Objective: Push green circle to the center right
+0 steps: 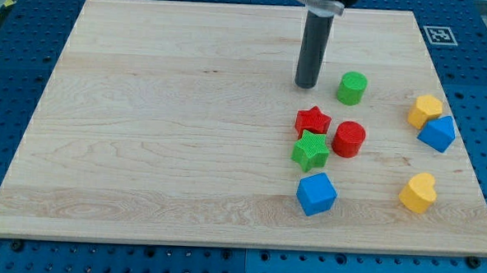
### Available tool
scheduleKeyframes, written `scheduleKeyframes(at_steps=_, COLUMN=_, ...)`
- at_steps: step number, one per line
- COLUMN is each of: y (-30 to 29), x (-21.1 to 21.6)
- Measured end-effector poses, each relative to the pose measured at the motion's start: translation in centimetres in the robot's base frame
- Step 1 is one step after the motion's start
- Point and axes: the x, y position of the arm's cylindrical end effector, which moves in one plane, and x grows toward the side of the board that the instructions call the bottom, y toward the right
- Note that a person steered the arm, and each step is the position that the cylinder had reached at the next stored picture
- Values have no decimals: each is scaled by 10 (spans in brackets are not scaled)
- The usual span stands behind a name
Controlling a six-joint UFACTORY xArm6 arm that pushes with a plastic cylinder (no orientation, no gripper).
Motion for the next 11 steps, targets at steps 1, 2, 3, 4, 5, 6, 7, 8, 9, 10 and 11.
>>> scheduleKeyframes(at_steps=1, y=0, x=35)
scheduleKeyframes(at_steps=2, y=11, x=53)
scheduleKeyframes(at_steps=3, y=31, x=37)
scheduleKeyframes(at_steps=4, y=42, x=12)
scheduleKeyframes(at_steps=5, y=42, x=-9)
scheduleKeyframes(at_steps=6, y=42, x=-13)
scheduleKeyframes(at_steps=7, y=53, x=5)
scheduleKeyframes(at_steps=8, y=81, x=5)
scheduleKeyframes(at_steps=9, y=94, x=19)
scheduleKeyframes(at_steps=10, y=103, x=23)
scheduleKeyframes(at_steps=11, y=103, x=9)
